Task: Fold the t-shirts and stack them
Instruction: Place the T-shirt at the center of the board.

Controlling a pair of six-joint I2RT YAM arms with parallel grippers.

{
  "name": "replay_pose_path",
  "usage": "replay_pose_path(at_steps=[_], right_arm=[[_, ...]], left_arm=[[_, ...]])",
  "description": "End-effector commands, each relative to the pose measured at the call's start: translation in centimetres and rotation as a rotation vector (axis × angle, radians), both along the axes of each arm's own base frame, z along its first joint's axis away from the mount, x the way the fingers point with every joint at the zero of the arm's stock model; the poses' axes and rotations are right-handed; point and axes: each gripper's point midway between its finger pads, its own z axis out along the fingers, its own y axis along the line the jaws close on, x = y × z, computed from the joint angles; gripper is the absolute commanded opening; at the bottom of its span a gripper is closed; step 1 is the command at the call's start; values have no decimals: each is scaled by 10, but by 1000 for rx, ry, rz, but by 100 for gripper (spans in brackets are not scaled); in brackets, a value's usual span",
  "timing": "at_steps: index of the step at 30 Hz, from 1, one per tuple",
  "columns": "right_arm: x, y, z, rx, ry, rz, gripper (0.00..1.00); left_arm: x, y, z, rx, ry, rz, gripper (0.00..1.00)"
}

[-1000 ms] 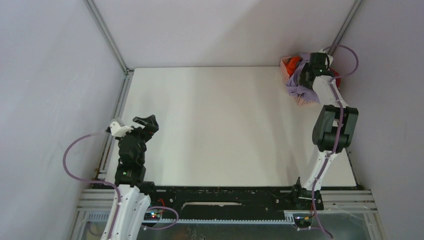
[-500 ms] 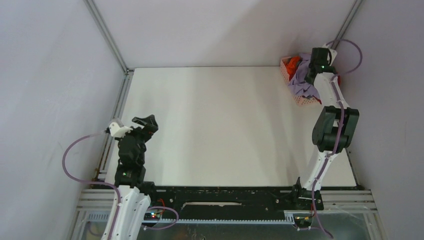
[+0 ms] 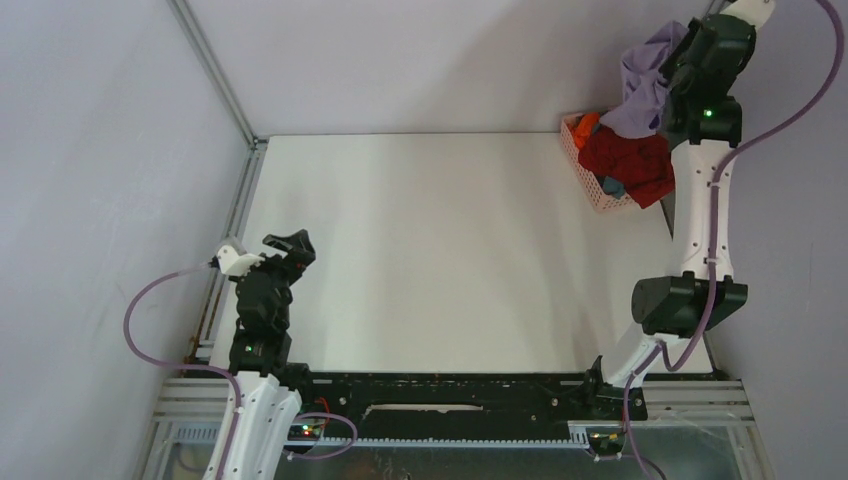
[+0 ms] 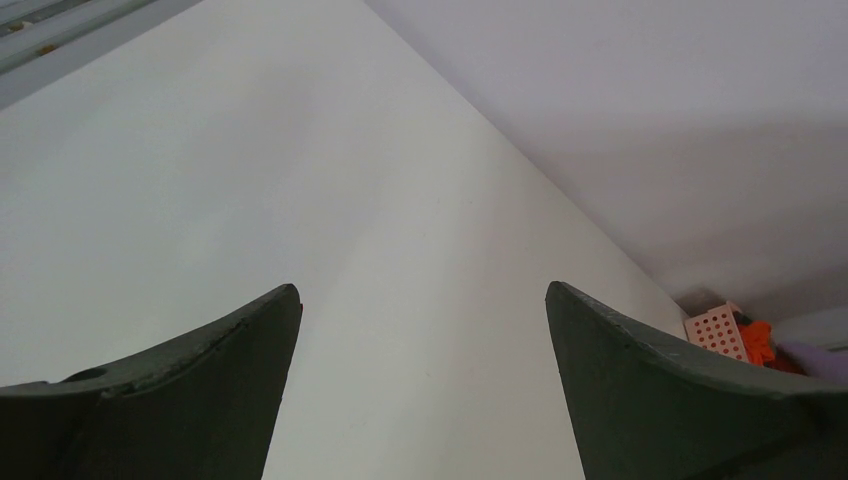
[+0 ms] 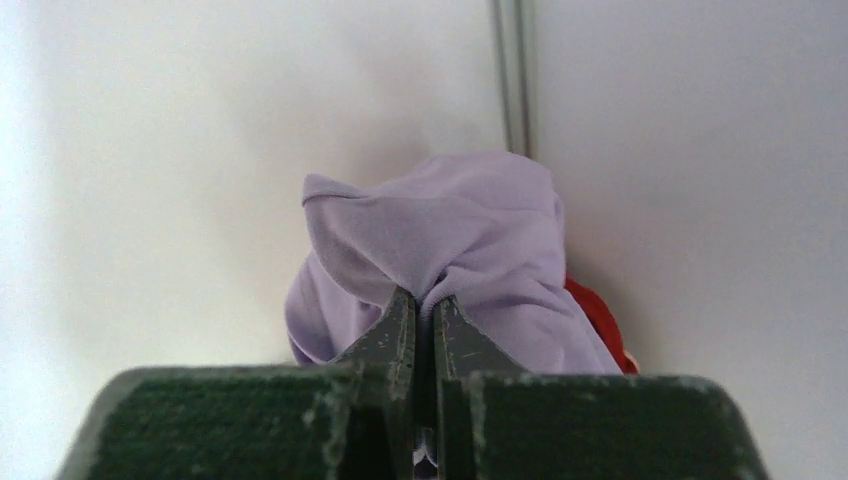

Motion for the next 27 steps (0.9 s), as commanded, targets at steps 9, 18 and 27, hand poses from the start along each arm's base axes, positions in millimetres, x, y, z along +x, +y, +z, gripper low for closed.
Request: replay_pose_path(at_steps=[9, 18, 27], right_arm=[[-61, 247, 115, -153, -275, 739, 0], [-129, 396, 130, -180, -406, 1029, 0], [-126, 366, -73, -76, -66, 860, 18]], left_arm=[[0, 6, -6, -10, 16, 33, 98], [-6, 12, -7, -10, 27, 68, 98], [-36, 35, -6, -53, 25, 221, 98]])
